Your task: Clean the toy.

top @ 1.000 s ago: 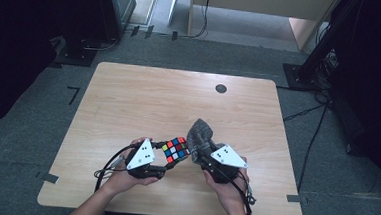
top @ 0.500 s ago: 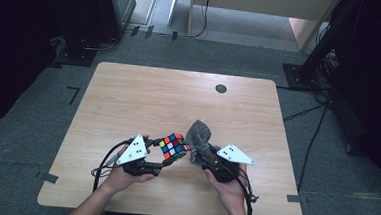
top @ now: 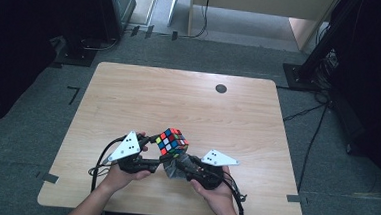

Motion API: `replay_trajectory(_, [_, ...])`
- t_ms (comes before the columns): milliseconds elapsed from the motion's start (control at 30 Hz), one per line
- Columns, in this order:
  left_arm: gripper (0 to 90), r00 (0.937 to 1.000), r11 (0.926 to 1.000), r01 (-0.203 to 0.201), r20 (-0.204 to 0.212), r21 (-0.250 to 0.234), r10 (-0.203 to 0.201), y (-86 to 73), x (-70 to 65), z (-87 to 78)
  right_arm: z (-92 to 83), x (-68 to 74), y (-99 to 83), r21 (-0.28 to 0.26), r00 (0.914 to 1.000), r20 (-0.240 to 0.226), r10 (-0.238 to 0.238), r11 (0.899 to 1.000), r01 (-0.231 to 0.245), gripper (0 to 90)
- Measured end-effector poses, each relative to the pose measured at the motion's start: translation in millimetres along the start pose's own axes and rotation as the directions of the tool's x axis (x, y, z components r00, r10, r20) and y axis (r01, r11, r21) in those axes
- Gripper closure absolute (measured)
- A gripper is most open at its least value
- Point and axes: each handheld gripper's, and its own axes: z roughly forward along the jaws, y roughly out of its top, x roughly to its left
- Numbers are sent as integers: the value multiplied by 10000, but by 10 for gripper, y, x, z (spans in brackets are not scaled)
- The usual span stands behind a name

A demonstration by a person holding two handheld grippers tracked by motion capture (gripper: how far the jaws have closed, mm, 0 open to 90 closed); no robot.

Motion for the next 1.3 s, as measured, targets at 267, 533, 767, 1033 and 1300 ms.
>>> replay_trajectory(267, [343,9999,9999,127,-90,-79,-128,5,31,-13,-255,-89,130,-1587,9953,917,319,9872,-171,635])
replay_trajectory(533, [343,9999,10000,1,-112,6,-1,11,13,-11,-85,36,37,-321,9959,421,-798,9962,812,635])
replay_trajectory(767, [343,9999,9999,57,-86,88,-57,0,25,-5,-298,-133,129,-1567,9951,933,331,9875,-182,635])
replay_trajectory(1033, [343,9998,9998,79,-160,173,-76,-3,40,-7,-132,-12,52,-321,9950,491,-872,9955,888,631])
replay_trajectory(1300, [343,9989,9989,412,-238,219,-407,-16,119,-38,-514,-513,93,-701,9330,3595,-163,9965,445,622])
